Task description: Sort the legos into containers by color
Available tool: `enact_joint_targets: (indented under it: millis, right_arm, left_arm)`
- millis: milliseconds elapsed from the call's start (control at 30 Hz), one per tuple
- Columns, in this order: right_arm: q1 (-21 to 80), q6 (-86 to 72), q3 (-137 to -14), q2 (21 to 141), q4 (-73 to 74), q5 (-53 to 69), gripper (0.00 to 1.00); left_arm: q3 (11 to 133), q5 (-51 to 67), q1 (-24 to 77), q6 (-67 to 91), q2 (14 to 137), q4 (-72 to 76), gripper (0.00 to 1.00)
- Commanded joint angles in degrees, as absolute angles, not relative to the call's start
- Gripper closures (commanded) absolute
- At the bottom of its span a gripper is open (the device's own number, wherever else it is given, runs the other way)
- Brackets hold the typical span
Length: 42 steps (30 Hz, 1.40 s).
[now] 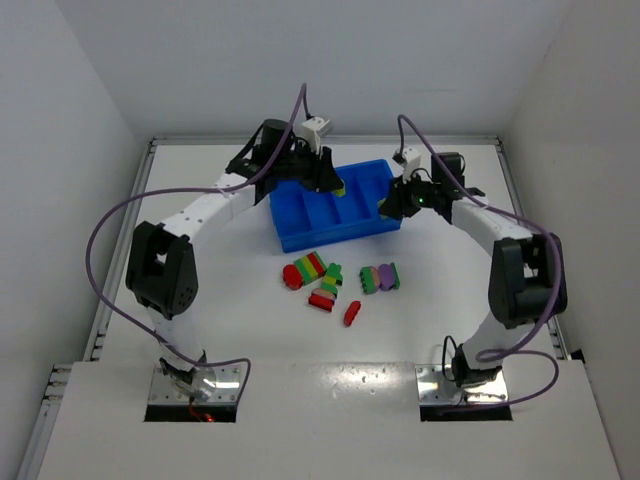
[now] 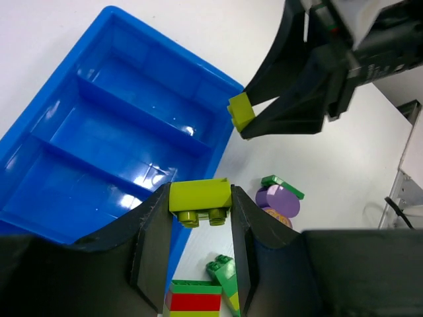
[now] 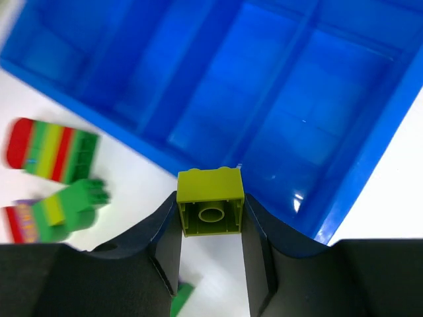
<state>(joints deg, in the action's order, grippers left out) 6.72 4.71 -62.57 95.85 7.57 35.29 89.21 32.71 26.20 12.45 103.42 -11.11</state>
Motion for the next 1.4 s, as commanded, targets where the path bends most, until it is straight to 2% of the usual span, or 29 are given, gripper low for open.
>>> enact_joint_targets:
  millis: [0,367,467,500,533,633,700,733,967,1367]
  right_arm:
    - [6.50,8.35,-66.18,98.52,2.56,31.91,1.00]
    - [7.03,5.80,-72.51,108.01,-3.43,28.66,1.00]
    - [7.03,5.80,-73.74,109.42,-2.90,26.46,0.79]
    - [7.03,5.02,-73.74,109.42,-2.90,24.89,0.61]
    - [7.03,5.01,-73.74,109.42,-2.90,24.35,0.52]
    - [7.03,4.48,-71.55,108.72,-4.39,23.73,0.33]
    - [7.03,3.43,-71.54,107.15,-4.23,24.69,0.28]
    - [7.03,2.82,-71.54,106.53,-3.44,25.22,0.22]
    - [6.42,-6.76,-72.07,93.97,1.57,31.90,0.20]
    - [0.97,1.14,-62.23,72.96,18.45,32.70,0.20]
  left_arm:
    - [91.93,32.08,24.26,13.27,103.97,-10.02,1.00]
    - [91.93,32.61,23.73,14.33,106.35,-8.88,1.00]
    - [93.08,33.22,23.73,14.85,108.71,-8.88,1.00]
    - [94.47,33.22,23.73,15.38,109.33,-8.88,1.00]
    - [95.09,33.22,23.73,15.38,110.47,-8.88,1.00]
    - [97.29,33.22,23.73,15.90,111.53,-8.35,1.00]
    - [98.43,33.22,23.73,15.91,113.46,-7.73,1.00]
    - [99.57,33.22,23.73,15.91,113.47,-7.73,1.00]
    - [108.53,32.61,25.57,18.01,121.45,-4.83,1.00]
    - [124.70,28.13,30.67,19.78,138.33,-0.36,0.98]
